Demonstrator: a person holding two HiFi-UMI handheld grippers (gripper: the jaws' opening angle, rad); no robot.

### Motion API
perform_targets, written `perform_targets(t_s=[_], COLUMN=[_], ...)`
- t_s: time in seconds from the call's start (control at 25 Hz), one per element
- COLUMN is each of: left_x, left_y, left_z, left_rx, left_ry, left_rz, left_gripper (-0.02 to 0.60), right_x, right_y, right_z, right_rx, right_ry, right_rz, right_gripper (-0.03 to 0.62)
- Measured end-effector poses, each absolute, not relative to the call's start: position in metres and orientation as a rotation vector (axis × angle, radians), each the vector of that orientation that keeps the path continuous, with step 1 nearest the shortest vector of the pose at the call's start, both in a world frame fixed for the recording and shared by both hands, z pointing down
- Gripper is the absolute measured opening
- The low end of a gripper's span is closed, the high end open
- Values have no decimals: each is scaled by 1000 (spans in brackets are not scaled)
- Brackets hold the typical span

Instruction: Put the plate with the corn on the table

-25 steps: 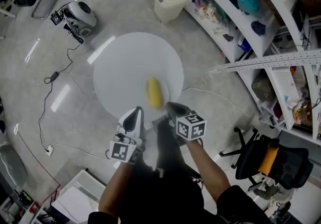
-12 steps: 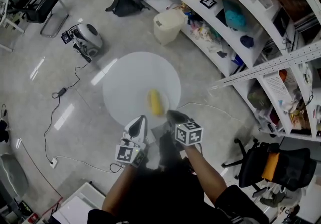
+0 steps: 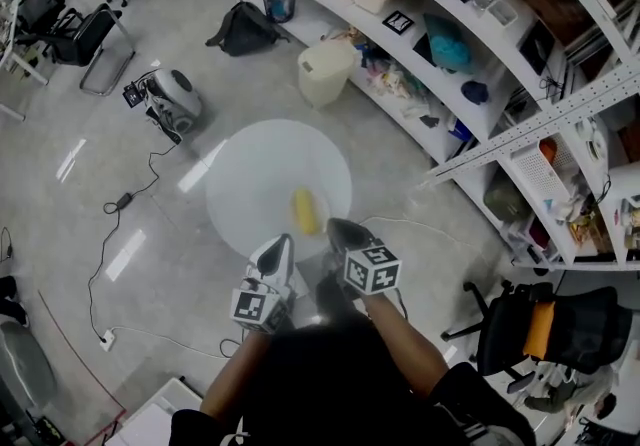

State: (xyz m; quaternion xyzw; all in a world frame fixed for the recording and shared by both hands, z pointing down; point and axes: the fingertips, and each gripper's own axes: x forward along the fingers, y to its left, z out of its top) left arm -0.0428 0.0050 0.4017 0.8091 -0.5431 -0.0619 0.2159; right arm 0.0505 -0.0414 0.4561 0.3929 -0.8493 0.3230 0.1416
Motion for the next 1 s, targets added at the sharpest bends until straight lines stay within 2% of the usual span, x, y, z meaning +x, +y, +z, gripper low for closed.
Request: perform_targets(t_s=[0.36, 1.0], left_x=[-43, -42], left_y=[9, 15], left_z=[391, 390], left_rx=[2270, 2284], left_ry=[-1500, -1486], left_rz=[-188, -175], left_gripper=[3, 3], right_x=[52, 48], right_y=[-34, -28], right_z=[421, 414], right_rx=[1197, 1189], right_ry=[-2544, -2590], right_rz=[847, 849], right_gripper=[9, 8])
